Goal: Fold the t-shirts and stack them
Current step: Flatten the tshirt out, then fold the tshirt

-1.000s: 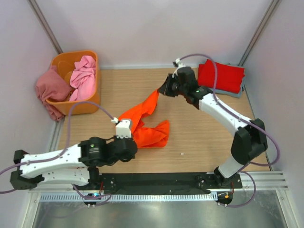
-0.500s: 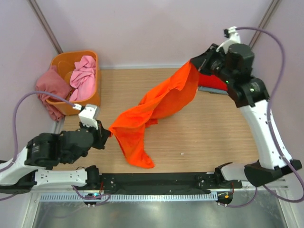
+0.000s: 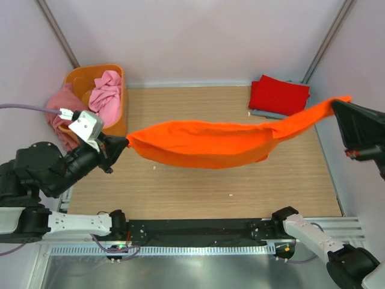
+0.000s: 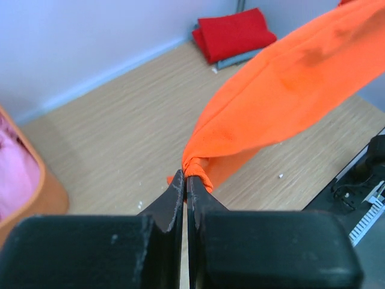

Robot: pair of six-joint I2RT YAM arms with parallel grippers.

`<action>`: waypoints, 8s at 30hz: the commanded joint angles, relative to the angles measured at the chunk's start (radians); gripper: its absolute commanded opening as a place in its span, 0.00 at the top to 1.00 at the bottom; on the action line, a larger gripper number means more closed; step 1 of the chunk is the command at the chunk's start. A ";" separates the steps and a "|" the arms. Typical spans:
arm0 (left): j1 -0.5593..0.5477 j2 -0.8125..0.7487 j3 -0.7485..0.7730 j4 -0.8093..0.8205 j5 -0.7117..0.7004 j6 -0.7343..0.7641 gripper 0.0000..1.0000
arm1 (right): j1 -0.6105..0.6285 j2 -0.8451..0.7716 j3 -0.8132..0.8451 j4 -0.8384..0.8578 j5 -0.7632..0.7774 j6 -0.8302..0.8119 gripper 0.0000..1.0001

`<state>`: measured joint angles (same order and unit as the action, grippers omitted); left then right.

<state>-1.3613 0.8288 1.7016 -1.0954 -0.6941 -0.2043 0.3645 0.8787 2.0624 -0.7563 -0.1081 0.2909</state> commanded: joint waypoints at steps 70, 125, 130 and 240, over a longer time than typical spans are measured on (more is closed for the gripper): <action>0.973 0.763 -0.738 0.749 0.594 -0.477 0.05 | -0.026 1.058 -0.506 0.382 0.082 0.077 0.06; 0.731 -0.023 -1.251 0.284 0.249 -0.975 0.36 | 0.197 0.244 -1.240 0.424 0.340 0.241 0.09; 0.732 -0.049 -1.257 0.313 0.199 -0.997 0.37 | 0.200 0.105 -1.335 0.354 0.335 0.248 0.09; 0.906 0.280 -0.849 0.354 0.341 -0.587 1.00 | 0.179 0.425 -0.921 -0.104 0.533 0.372 0.99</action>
<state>-0.5026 1.0416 0.8135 -0.7853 -0.4015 -0.9024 0.5579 1.2621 1.0595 -0.9188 0.4263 0.7662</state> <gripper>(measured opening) 0.008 0.067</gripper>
